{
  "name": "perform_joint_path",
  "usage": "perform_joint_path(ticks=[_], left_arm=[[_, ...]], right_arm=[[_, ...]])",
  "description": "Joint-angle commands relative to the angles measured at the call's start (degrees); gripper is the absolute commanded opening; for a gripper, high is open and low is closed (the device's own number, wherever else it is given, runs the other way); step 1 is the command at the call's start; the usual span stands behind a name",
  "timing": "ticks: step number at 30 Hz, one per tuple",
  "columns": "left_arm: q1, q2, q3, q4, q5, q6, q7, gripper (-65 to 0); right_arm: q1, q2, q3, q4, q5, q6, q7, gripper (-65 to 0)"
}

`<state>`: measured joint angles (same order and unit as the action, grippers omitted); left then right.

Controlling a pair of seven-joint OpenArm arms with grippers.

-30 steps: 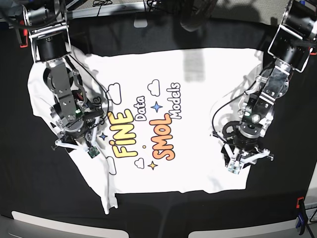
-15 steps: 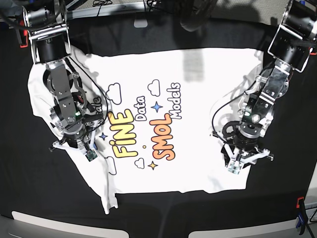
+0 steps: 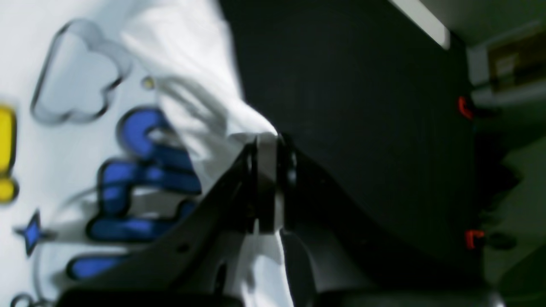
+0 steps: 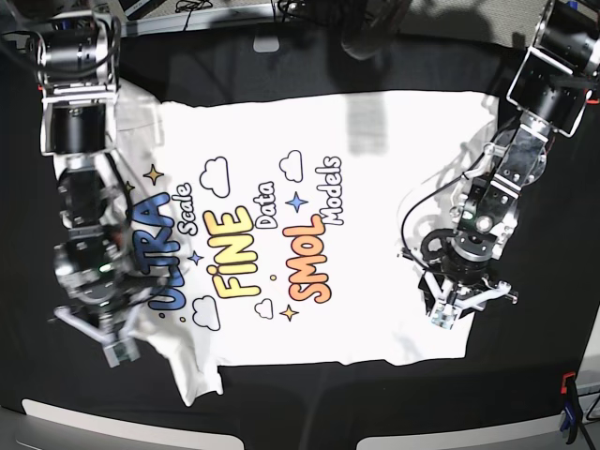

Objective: Layout the t-shirt on the table in an organized manner, then fold the t-shirt properly
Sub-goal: 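Release the shirt and smooth its side edge with the right gripper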

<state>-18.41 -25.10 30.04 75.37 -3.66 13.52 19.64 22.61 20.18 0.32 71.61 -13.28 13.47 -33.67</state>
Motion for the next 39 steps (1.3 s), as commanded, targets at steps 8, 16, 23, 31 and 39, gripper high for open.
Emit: perform_joint_path(ticks=[8,16,23,31,39], left_arm=[[-1.4,-0.5,-0.4,1.1,0.6,1.3,-1.2,-47.8],[-1.4,-0.5,-0.4,1.1,0.6,1.3,-1.2,-47.8],[-1.4,-0.5,-0.4,1.1,0.5,1.3,-1.2,-47.8],[-1.4,-0.5,-0.4,1.1,0.6,1.3,-1.2,-47.8],[-1.4,-0.5,-0.4,1.1,0.6,1.3,-1.2,-47.8]], right_arm=[[2.1,3.7,9.4,-2.5,5.0,-0.6,1.9,-65.0],[2.2,7.0,9.8,-10.9,5.0,-0.6,6.2,-65.0],[2.2,7.0,9.8,-11.5,5.0,-0.6,7.4,-65.0],[2.1,7.0,9.8,-11.5,4.3,-2.3,7.9,-36.8],[4.6,7.8,9.9,-11.5,-6.7,-15.2,-0.7,-36.8]])
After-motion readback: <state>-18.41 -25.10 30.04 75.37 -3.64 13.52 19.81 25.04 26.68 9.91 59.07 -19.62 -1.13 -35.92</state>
